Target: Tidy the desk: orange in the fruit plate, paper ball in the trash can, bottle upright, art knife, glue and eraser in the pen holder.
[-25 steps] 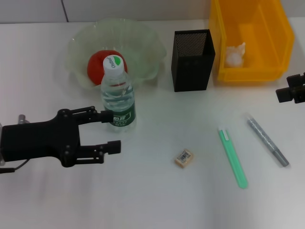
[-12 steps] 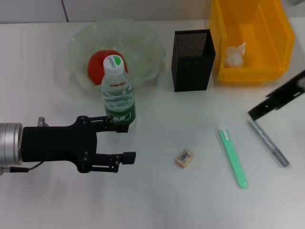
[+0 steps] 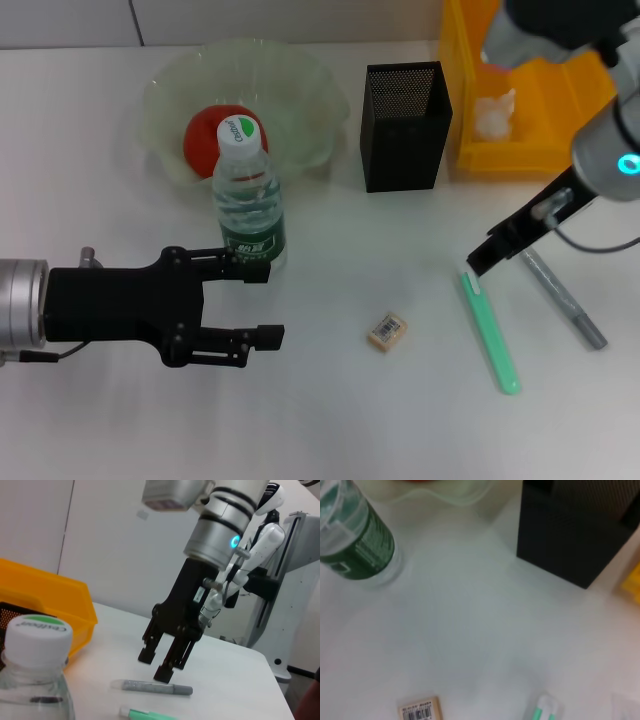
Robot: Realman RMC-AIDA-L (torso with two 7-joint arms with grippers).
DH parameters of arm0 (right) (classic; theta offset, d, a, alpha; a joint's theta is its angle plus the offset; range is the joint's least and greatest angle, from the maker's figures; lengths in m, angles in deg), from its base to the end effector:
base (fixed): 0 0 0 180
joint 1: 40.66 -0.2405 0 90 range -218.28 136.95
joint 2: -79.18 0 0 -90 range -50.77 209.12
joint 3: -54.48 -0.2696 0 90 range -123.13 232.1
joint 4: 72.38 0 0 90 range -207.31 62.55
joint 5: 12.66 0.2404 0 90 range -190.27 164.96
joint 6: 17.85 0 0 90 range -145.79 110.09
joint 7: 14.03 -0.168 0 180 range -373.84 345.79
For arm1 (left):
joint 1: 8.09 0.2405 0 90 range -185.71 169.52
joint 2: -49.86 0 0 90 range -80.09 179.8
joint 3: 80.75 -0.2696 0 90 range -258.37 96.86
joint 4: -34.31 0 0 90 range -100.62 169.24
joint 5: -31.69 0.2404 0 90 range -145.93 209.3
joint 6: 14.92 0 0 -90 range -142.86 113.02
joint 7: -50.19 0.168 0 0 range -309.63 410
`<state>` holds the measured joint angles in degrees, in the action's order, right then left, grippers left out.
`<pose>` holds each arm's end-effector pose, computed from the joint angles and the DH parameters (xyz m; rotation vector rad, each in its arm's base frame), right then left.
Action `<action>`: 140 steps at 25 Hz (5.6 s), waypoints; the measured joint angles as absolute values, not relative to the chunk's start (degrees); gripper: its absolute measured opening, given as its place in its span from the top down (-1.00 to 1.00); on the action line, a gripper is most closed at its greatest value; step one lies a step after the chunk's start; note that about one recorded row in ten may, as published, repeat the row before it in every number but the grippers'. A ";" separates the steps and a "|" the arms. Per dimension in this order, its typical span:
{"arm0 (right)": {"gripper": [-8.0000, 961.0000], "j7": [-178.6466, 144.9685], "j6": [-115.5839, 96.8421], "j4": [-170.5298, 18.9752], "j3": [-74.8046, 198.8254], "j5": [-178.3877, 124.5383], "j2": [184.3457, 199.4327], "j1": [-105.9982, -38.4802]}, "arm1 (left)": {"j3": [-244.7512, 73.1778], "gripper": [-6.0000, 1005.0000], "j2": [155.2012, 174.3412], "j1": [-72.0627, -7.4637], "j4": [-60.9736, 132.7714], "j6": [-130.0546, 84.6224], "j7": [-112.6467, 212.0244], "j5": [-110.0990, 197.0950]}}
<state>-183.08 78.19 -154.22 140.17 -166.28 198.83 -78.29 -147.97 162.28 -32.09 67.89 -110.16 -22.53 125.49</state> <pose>0.1615 0.3824 -0.0331 -2.3949 1.1777 -0.5976 -0.2836 0.3133 -0.0372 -2.9781 -0.4773 -0.7960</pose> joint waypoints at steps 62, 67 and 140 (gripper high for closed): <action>0.64 -182.26 66.73 -154.94 140.61 -163.07 198.56 -71.64 | -147.10 -0.57 163.93 -30.95 68.33 -108.42 -22.06 127.90; 0.64 -172.84 61.26 -171.64 130.98 -152.61 198.77 -62.93 | -147.11 -0.57 163.96 -30.84 68.33 -108.50 -22.28 127.85; -0.34 -168.49 96.56 -175.47 117.14 -163.59 198.17 -75.28 | -146.10 -0.56 164.69 -31.91 68.41 -109.77 -23.28 128.19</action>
